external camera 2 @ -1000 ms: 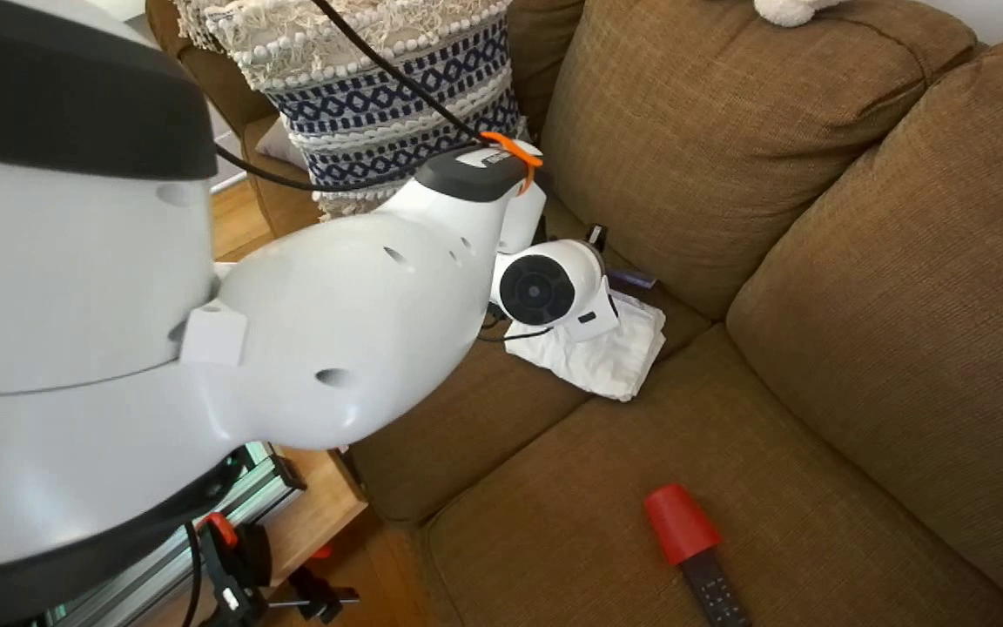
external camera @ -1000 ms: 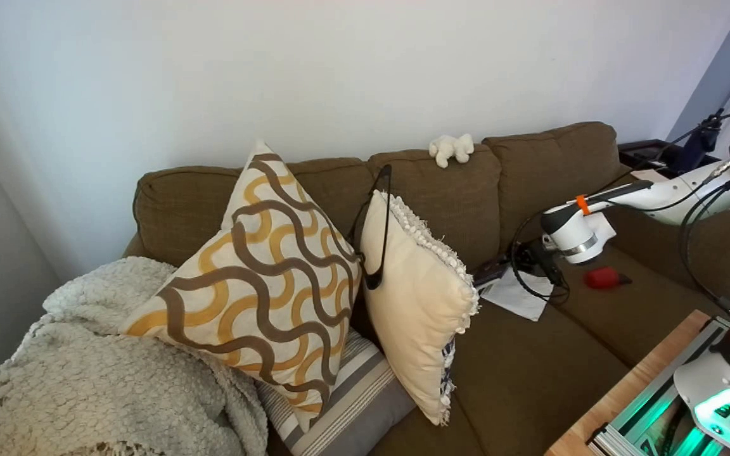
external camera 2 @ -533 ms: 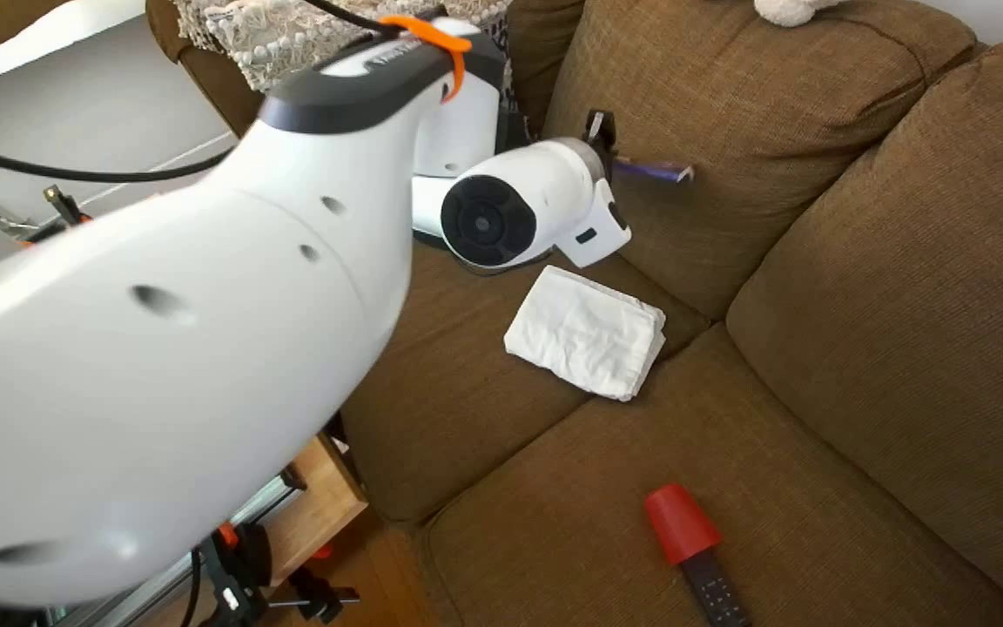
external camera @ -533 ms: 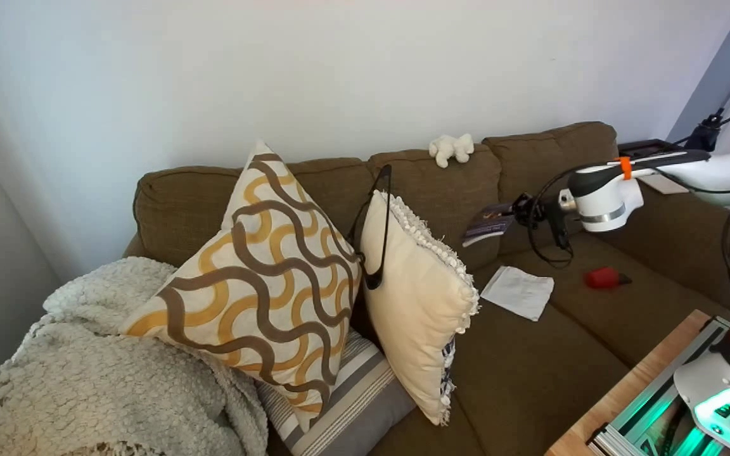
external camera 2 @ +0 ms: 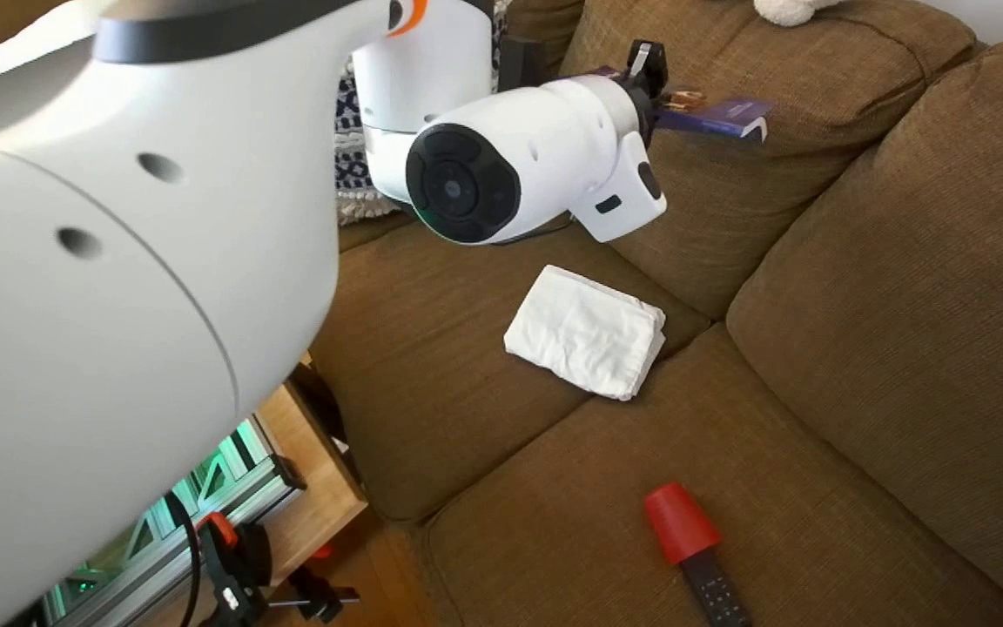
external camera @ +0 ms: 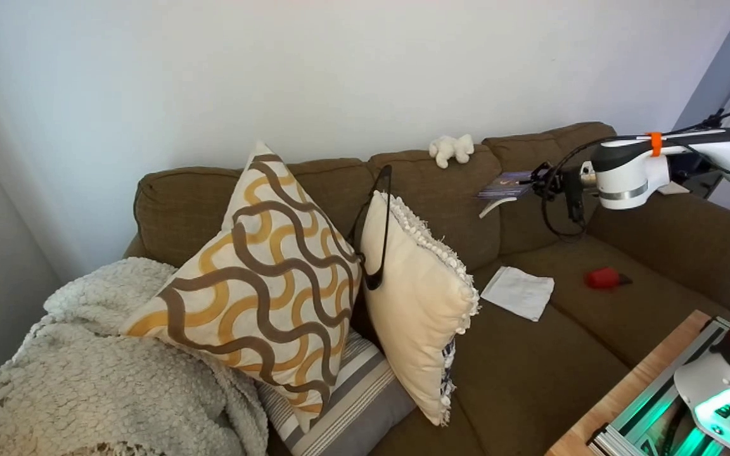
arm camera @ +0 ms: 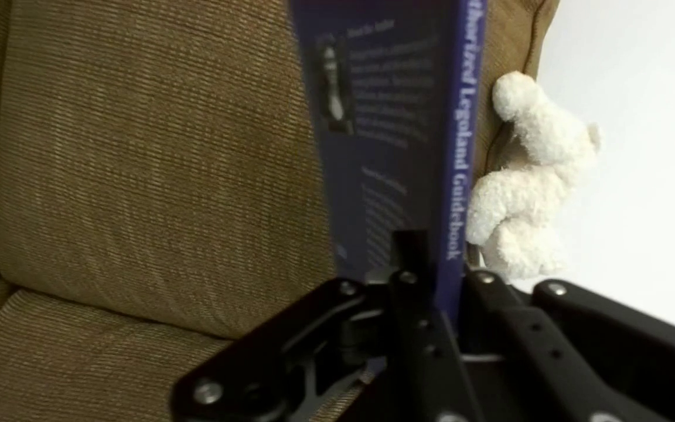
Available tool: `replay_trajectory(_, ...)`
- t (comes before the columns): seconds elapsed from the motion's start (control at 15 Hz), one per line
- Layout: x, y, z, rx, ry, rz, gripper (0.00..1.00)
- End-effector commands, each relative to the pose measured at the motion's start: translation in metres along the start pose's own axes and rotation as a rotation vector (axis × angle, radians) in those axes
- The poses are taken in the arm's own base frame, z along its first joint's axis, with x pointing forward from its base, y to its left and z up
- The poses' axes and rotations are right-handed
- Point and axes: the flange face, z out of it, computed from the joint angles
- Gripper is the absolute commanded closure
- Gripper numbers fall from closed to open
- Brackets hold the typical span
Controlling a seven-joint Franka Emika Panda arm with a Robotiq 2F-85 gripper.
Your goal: Put the book on top of the couch
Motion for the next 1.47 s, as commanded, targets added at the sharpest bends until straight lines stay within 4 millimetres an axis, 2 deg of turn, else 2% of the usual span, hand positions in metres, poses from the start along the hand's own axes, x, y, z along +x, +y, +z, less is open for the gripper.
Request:
replay_trajectory(0.0, 0.004, 0.005, 0.001, 0.049, 0.141, 0.088, 0.97)
replay_trajectory(0.27, 0.035, -0.026, -0.008, 0.151, 0.314, 0.147, 0.97)
replay_trajectory(0.47, 0.046, -0.067, -0.028, 0.264, 0.44, 0.139, 0.97)
replay_trajectory(0.67, 0.066, -0.092, -0.025, 0.389, 0.55, 0.112, 0.97)
replay_trajectory(0.73, 0.073, -0.095, -0.021, 0.427, 0.579, 0.115, 0.97)
replay_trajectory(0.87, 0.098, -0.092, -0.008, 0.411, 0.625, 0.135, 0.97)
replay_trajectory(0.93, 0.075, -0.099, -0.023, 0.388, 0.572, 0.111, 0.9)
replay_trajectory(1.07, 0.091, -0.095, -0.012, 0.386, 0.607, 0.121, 0.9)
replay_trajectory(1.13, 0.094, -0.094, -0.009, 0.385, 0.615, 0.124, 0.97)
replay_trajectory(1.4, 0.109, -0.1, -0.01, 0.501, 0.586, 0.122, 0.97)
